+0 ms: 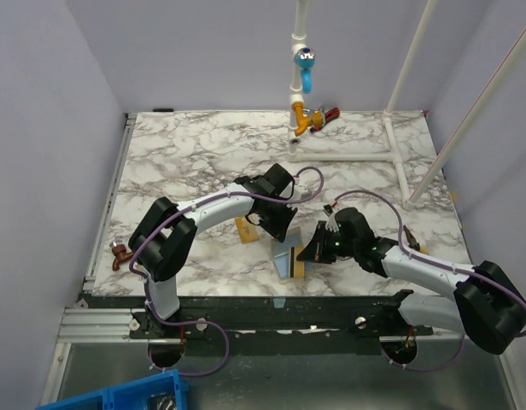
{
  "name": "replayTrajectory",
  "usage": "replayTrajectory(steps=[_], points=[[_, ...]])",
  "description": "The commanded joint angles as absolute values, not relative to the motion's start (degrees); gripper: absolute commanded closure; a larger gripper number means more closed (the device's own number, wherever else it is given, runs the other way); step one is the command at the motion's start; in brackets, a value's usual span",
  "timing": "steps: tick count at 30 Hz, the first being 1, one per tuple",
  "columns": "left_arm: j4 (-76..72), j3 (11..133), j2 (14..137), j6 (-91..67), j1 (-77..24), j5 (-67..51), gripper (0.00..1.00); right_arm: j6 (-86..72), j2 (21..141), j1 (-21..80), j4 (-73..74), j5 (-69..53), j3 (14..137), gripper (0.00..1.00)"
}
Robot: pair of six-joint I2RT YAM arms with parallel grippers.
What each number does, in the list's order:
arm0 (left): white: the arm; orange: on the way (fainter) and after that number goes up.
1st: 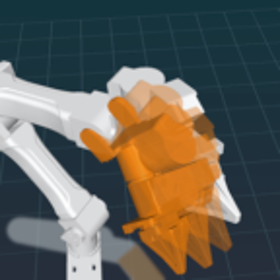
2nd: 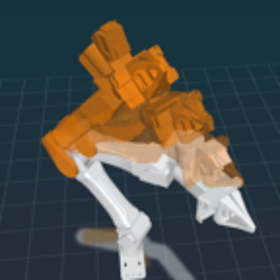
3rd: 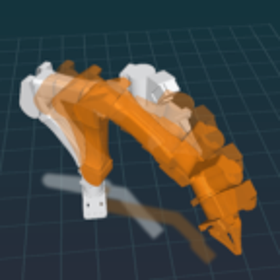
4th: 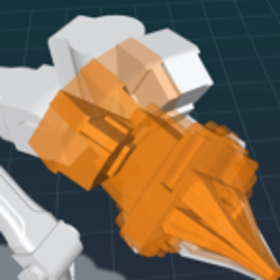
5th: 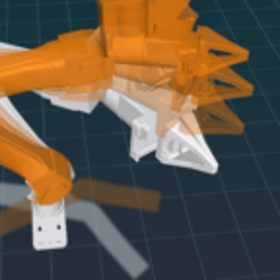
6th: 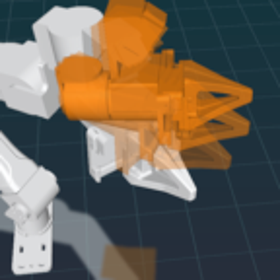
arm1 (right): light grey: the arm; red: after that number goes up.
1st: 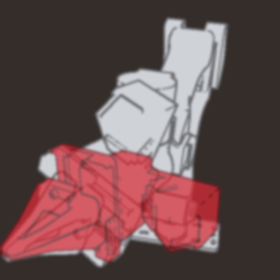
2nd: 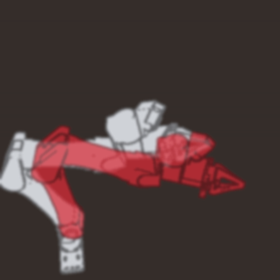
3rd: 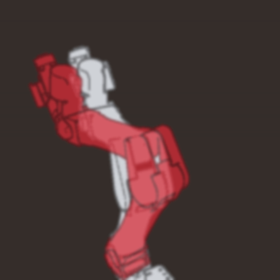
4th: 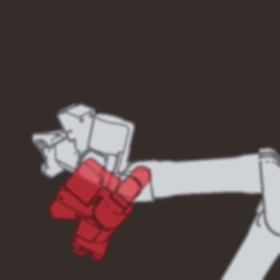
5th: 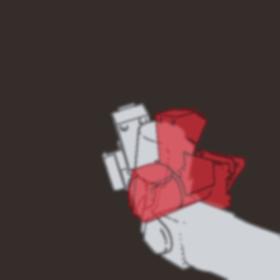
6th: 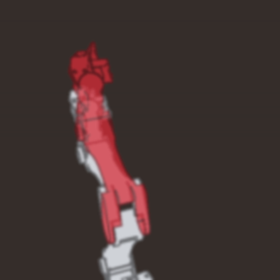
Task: Put the credit cards into the card holder
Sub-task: Open the card holder at the center of the board.
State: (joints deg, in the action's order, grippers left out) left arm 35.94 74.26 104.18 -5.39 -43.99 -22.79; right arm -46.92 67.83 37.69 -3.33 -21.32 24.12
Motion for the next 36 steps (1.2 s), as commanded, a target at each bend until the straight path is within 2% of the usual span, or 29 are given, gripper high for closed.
replayTrajectory(steps=[1, 3, 18, 36], points=[[36.26, 75.07, 105.42, -5.72, -44.04, -19.9, 0.97, -47.38, 64.61, 37.53, -1.38, -25.28, 20.9, 0.99], [36.29, 75.06, 105.89, -5.88, -44.03, -20.57, 1.0, -47.33, 63.44, 37.53, -1.23, -27.13, 19.3, 0.99], [35.19, 73.39, 104.86, -6.24, -43.42, -18.66, 1.0, -46.82, 59.77, 37.53, 5.09, -30.76, 15.87, 0.99], [35.24, 73.28, 104.57, -6.24, -43.45, -18.68, 1.0, -46.58, 62.35, 37.57, 3.08, -32.43, 15.64, 0.99]])
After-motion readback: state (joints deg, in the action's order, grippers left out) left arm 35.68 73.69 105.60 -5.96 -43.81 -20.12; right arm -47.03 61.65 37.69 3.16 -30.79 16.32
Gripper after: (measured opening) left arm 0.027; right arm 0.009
